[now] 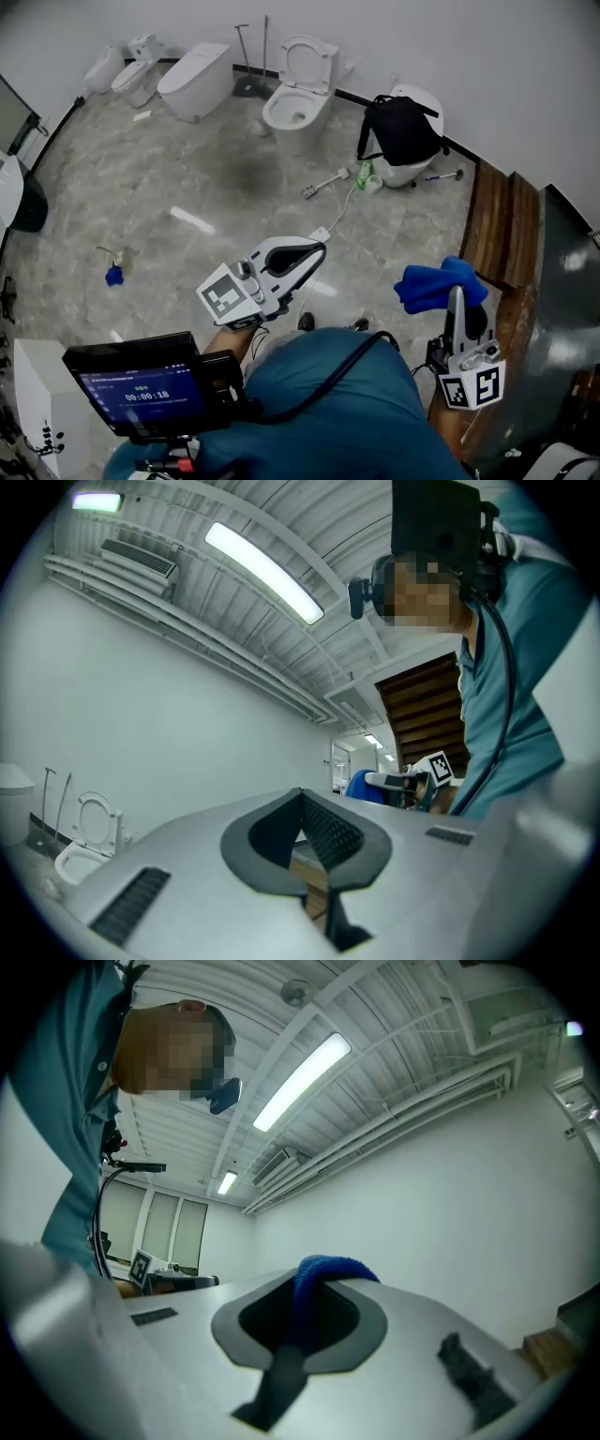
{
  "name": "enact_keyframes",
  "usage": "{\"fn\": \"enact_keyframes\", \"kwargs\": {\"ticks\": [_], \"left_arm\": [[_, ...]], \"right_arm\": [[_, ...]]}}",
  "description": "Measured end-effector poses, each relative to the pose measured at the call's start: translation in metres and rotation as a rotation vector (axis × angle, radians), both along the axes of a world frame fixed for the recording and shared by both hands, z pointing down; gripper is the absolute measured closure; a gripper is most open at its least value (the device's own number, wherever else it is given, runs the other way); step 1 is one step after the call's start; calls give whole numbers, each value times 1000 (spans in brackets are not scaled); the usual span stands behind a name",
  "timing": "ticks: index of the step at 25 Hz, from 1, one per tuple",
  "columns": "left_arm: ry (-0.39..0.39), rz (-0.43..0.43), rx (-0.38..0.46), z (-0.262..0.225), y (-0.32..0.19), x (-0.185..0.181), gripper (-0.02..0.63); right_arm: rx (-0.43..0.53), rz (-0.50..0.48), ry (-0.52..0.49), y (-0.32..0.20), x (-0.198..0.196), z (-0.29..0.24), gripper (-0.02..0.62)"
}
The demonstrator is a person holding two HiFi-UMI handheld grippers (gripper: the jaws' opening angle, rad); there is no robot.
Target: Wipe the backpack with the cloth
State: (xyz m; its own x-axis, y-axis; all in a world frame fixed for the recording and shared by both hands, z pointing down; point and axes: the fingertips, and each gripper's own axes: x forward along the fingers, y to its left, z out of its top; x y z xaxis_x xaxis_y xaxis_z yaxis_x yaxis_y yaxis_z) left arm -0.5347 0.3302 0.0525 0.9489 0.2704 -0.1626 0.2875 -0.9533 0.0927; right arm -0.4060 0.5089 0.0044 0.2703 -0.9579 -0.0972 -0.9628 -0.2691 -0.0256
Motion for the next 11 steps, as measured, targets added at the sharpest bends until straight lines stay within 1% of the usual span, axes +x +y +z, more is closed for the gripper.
{"fn": "enact_keyframes", "kwargs": {"ticks": [4,11], "left_arm": [[15,35,-28,-4,10,3,603],[47,56,-59,7,16,-10,603]], "right_arm": [[-9,25,1,9,-7,5,574],[-20,42,15,17,-22,17,574]]}}
